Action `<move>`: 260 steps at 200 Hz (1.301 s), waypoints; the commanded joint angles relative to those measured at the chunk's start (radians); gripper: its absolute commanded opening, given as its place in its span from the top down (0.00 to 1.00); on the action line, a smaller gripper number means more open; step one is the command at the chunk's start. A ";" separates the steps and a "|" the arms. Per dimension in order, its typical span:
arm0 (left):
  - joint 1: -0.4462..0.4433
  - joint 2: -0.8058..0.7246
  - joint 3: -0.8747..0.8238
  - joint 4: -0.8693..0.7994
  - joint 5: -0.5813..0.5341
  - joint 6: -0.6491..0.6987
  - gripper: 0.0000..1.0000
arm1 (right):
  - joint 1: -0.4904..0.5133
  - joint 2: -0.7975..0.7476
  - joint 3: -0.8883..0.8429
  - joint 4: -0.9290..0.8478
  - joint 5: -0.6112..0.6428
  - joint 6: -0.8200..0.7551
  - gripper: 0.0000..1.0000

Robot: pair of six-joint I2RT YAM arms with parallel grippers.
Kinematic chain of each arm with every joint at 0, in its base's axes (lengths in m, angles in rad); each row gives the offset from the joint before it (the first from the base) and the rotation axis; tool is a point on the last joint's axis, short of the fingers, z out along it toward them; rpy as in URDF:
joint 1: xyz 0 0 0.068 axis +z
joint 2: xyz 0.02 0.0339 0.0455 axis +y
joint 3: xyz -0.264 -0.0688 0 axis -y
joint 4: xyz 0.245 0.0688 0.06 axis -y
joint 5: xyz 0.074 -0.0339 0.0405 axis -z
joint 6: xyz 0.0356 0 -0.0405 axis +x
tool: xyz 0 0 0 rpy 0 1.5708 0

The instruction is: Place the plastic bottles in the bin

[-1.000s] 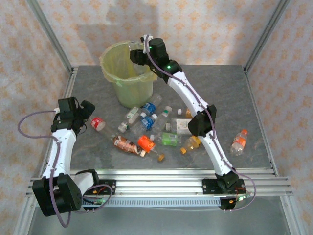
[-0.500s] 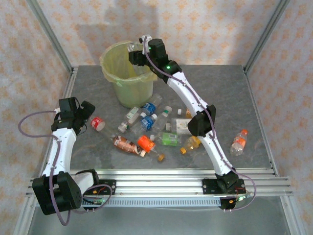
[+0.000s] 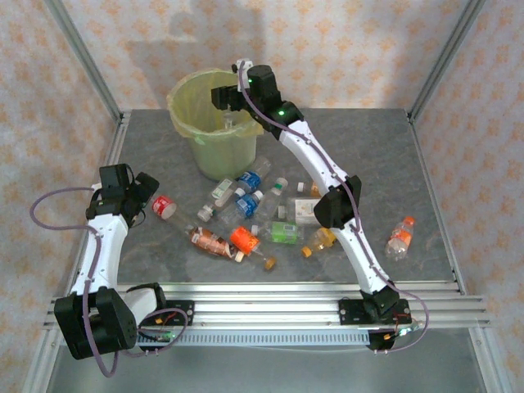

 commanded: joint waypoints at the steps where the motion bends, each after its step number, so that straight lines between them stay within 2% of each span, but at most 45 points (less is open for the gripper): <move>1: -0.011 -0.020 0.016 -0.050 -0.041 0.001 0.00 | 0.006 -0.029 0.027 -0.003 -0.004 -0.019 0.19; 35: -0.011 -0.032 0.031 -0.130 -0.079 0.014 0.00 | 0.012 -0.093 0.034 -0.029 0.001 -0.038 0.15; 60: -0.011 -0.051 0.028 -0.173 -0.083 0.019 0.00 | 0.012 -0.150 0.034 -0.070 0.025 -0.035 0.07; 73: -0.011 -0.066 0.017 -0.178 -0.066 0.016 0.00 | 0.011 -0.179 0.034 -0.114 0.051 -0.027 0.00; 108: -0.020 -0.088 -0.034 -0.136 0.043 -0.011 0.00 | 0.012 -0.256 0.030 -0.288 0.173 0.016 0.01; 141: -0.078 -0.062 -0.059 -0.103 0.043 -0.023 0.00 | 0.012 -0.340 -0.018 -0.474 0.313 0.064 0.01; 171: -0.122 0.012 -0.043 -0.069 0.043 -0.020 0.00 | 0.012 -0.466 -0.212 -0.555 0.407 0.103 0.01; 220: -0.126 0.151 -0.006 -0.024 -0.016 -0.022 0.00 | 0.012 -0.758 -0.715 -0.446 0.522 0.147 0.01; 260: -0.123 0.283 0.048 0.009 -0.031 -0.011 0.00 | -0.028 -0.940 -0.984 -0.434 0.615 0.241 0.01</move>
